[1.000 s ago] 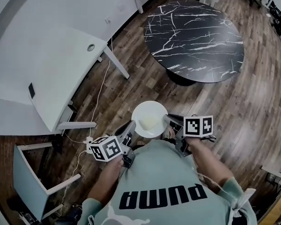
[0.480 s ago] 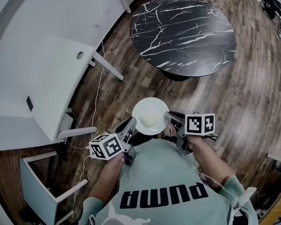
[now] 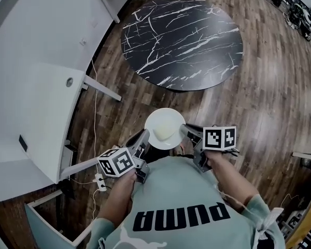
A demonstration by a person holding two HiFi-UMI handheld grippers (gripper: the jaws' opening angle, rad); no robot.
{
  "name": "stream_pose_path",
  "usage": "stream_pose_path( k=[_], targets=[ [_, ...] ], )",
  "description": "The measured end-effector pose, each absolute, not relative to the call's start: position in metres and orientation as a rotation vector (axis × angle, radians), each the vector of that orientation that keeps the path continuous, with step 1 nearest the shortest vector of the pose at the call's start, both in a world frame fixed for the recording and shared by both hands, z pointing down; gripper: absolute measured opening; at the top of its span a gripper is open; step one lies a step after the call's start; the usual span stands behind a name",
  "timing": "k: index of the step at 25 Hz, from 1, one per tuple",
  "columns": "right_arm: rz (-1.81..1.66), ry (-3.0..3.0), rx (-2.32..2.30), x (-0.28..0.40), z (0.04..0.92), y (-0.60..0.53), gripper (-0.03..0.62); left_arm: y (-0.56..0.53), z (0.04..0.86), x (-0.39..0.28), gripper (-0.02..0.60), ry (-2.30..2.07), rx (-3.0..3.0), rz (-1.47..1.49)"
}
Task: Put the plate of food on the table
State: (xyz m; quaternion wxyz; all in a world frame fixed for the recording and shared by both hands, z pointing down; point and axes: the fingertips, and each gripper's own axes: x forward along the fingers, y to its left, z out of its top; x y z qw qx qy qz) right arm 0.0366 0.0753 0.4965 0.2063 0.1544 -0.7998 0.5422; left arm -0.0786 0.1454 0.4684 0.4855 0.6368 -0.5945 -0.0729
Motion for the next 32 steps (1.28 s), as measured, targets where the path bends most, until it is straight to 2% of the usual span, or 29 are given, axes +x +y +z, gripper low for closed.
stream_pose_path(
  k=[17, 32],
  targets=[
    [1.569, -2.171, 0.787, 0.010, 0.490, -0.011, 0.046, 0.028, 0.471, -0.120, 0.029, -1.177, 1.705, -0.104],
    [1.524, -2.161, 1.000, -0.022, 0.475, -0.048, 0.048, -0.023, 0.463, -0.156, 0.028, -1.035, 1.814, -0.130]
  ],
)
